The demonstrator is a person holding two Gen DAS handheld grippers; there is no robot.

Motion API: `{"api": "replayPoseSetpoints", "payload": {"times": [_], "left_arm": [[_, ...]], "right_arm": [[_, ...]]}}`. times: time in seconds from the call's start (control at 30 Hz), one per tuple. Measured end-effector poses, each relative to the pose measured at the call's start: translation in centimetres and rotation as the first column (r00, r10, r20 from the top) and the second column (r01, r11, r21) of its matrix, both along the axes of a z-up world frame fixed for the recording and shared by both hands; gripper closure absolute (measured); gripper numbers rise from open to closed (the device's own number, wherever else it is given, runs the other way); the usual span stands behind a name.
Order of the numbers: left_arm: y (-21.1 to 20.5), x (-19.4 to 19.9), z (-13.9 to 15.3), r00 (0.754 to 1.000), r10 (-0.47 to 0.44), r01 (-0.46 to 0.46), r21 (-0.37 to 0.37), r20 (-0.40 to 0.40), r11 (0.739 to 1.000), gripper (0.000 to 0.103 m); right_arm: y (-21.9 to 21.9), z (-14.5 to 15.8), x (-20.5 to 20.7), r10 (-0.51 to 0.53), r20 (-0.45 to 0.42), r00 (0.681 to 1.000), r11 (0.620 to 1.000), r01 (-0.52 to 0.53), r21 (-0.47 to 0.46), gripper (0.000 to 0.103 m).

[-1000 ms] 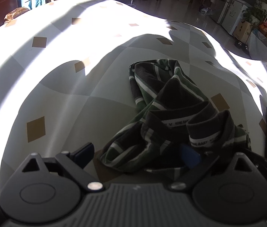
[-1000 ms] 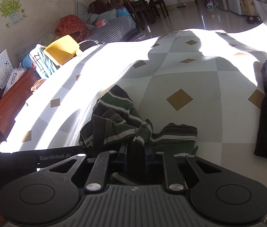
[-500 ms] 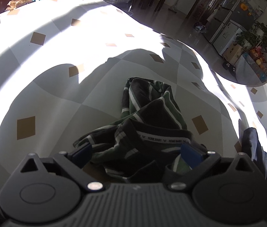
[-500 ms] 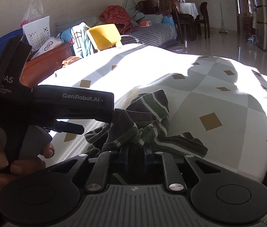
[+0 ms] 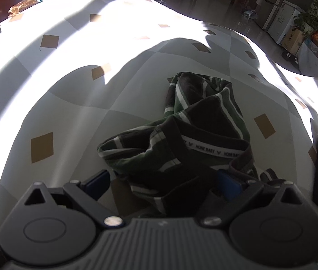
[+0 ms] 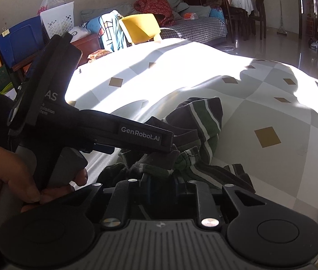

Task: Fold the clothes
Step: 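Open the right gripper and release the garment, pulling back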

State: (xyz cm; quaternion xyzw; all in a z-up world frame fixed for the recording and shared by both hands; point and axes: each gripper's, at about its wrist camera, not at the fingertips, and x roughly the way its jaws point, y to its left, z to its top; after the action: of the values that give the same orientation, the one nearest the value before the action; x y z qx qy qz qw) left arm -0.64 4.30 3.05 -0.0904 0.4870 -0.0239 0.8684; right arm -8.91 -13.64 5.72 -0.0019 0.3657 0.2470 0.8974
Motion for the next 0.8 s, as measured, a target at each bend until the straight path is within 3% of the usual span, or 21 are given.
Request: {"api": "replayPoseSetpoints", "payload": {"times": [0.13,0.5,0.67,0.8], "left_arm": [[0.2,0.3,-0.4,1.000,0.014,-0.014,0.005,-0.014,1.000,0.001],[0.2,0.8,-1.1,0.999,0.032,-0.031,0.030,-0.033,0.999,0.001],[0.0,0.9,-1.2,0.999,0.032,-0.030,0.037,-0.034,0.999,0.000],[-0.1,0.9,-1.3,0.999,0.028,-0.027,0.040,-0.032,0.999,0.000]], "right_arm": [[-1.2,0.7,0.5,-0.046,-0.031,0.998,0.997,0.048,0.067,0.070],[-3.3,3.3,0.4,-0.088,0.044,0.995,0.990,0.083,0.111,0.063],[-5.1,2.6,1.6,-0.237,-0.025,0.971,0.960,0.237,0.150,0.057],[-6.2,0.8,3.0,-0.358,-0.119,0.926,0.919,0.372,0.132,0.054]]}}
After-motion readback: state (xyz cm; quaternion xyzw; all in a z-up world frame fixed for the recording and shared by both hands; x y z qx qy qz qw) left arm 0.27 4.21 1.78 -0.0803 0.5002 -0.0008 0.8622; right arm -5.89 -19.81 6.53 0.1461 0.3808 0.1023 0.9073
